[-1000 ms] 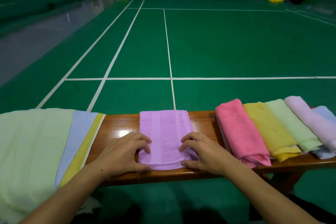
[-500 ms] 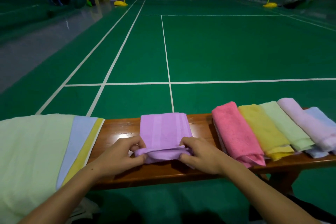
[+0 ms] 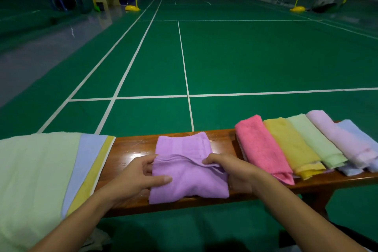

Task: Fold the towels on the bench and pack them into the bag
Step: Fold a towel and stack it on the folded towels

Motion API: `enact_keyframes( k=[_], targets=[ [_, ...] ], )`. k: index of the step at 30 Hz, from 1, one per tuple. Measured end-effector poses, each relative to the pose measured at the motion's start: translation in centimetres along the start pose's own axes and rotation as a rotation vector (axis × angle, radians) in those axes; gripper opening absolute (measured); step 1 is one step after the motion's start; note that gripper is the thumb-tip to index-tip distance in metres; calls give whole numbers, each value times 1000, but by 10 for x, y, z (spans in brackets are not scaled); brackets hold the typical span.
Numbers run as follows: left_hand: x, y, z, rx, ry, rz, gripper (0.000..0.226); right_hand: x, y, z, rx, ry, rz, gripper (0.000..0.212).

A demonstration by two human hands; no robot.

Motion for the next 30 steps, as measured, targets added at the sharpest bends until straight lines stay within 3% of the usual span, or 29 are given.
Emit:
enact_keyframes(
  k=[4, 7, 11, 13, 16, 20, 23, 25, 27, 30],
  targets=[
    [8, 6, 14, -47, 174, -58, 33, 10, -14, 0, 67, -85, 150, 43],
    [13, 7, 28, -93, 240, -97, 30, 19, -18, 7, 244, -138, 29, 53],
    [17, 1, 50, -92, 342, -152, 20, 34, -23, 23, 395, 73, -60, 38],
    [17, 0, 62, -90, 385, -68, 16, 41, -23, 36, 466, 152, -135, 32],
    [25, -4, 77, -83, 473, 94, 5, 48, -26, 54, 578, 442, -426, 28],
    [46, -9, 88, 53, 662, 110, 31, 60, -30, 68, 603, 660, -491, 51],
    [51, -1, 81, 121, 744, 478, 42, 65, -33, 57, 632, 793, -638, 45],
    [43, 6, 76, -28, 735, 723, 35, 57, -34, 51, 703, 805, -803, 35],
    [22, 6, 77, -197, 571, 918, 30, 39, -30, 54, 771, 702, -1026, 34],
    [-6, -11, 84, -193, 270, 1196, 53, 16, -9, 77, 722, 494, -1416, 51]
  ],
)
Point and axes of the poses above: each hand's wrist, its own z-axis towards the middle knuckle, its own x-axis out of the back of the hand, y = z × x, the point moved 3 cm from there along z, towards the middle knuckle, and after that the axes turned 9 degrees about -y, right-handed, at the moved point
